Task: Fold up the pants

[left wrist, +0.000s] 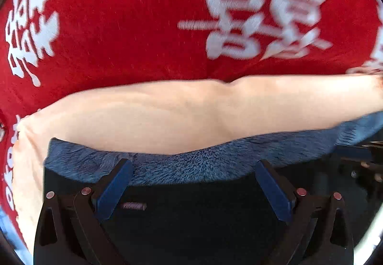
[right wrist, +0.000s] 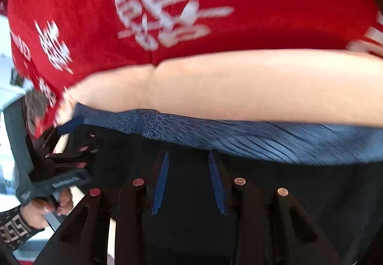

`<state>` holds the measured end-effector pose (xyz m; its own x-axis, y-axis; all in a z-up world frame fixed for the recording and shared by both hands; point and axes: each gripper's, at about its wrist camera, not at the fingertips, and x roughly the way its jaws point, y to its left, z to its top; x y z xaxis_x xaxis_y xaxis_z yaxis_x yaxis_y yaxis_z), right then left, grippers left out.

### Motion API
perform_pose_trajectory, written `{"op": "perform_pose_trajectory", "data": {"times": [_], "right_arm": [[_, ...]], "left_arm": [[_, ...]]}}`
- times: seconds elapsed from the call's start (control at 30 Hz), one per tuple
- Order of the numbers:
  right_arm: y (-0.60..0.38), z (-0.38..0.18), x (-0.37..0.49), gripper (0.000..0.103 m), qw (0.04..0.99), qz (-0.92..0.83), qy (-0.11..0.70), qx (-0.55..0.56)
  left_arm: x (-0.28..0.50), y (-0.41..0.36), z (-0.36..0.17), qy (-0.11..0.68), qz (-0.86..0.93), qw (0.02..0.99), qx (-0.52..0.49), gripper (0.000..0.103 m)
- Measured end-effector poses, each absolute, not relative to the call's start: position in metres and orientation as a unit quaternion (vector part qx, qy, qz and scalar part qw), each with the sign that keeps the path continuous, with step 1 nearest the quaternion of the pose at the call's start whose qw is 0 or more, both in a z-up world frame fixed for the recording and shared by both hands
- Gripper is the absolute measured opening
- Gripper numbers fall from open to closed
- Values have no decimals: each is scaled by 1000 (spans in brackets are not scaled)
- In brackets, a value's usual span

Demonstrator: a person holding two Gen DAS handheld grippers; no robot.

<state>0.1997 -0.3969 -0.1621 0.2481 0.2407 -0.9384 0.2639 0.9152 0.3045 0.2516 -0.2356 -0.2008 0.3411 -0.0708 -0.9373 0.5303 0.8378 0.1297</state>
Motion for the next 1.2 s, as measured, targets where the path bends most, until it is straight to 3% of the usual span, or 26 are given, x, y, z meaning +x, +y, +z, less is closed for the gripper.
{"op": "perform_pose_trajectory", "data": {"times": [0.03, 0.1, 0.17, 0.27, 0.4, 0.57, 0.77, 0.83, 0.9, 0.97, 1.13, 1.2], "right_arm": [[-398, -163, 207, 21, 774, -13, 606, 180], [-411, -161, 207, 14, 783, -60, 607, 121], [-441, -156, 194, 16, 775, -96, 605, 153], [-483, -138, 141, 22, 756, -58, 561, 331], [-483, -124, 49, 37, 724, -47, 541, 426], [-491, -147, -26, 37, 670, -117, 523, 514], [-523, -166, -41, 37, 649, -144, 472, 579], [-525, -163, -36, 18, 654, -148, 479, 566], [-525, -145, -37, 10, 682, -148, 485, 527], [-526, -136, -38, 10, 705, -163, 506, 469], [-535, -148, -46, 9, 703, -161, 530, 446], [-535, -138, -49, 19, 705, -167, 539, 430]], "left_arm": [[256, -234, -212, 542, -166, 791, 230, 103], [268, -219, -222, 538, -142, 798, 233, 103], [275, -206, -216, 542, -135, 797, 230, 103], [262, -195, -187, 542, -140, 795, 232, 103], [220, -203, -173, 566, -187, 778, 199, 103], [147, -214, -200, 600, -199, 743, 221, 103], [137, -208, -192, 597, -179, 756, 201, 103], [137, -210, -192, 596, -181, 753, 212, 103], [132, -213, -189, 582, -190, 754, 237, 103], [116, -219, -186, 566, -198, 758, 256, 103], [105, -226, -185, 546, -197, 768, 272, 103], [108, -221, -184, 555, -193, 763, 268, 103]]}}
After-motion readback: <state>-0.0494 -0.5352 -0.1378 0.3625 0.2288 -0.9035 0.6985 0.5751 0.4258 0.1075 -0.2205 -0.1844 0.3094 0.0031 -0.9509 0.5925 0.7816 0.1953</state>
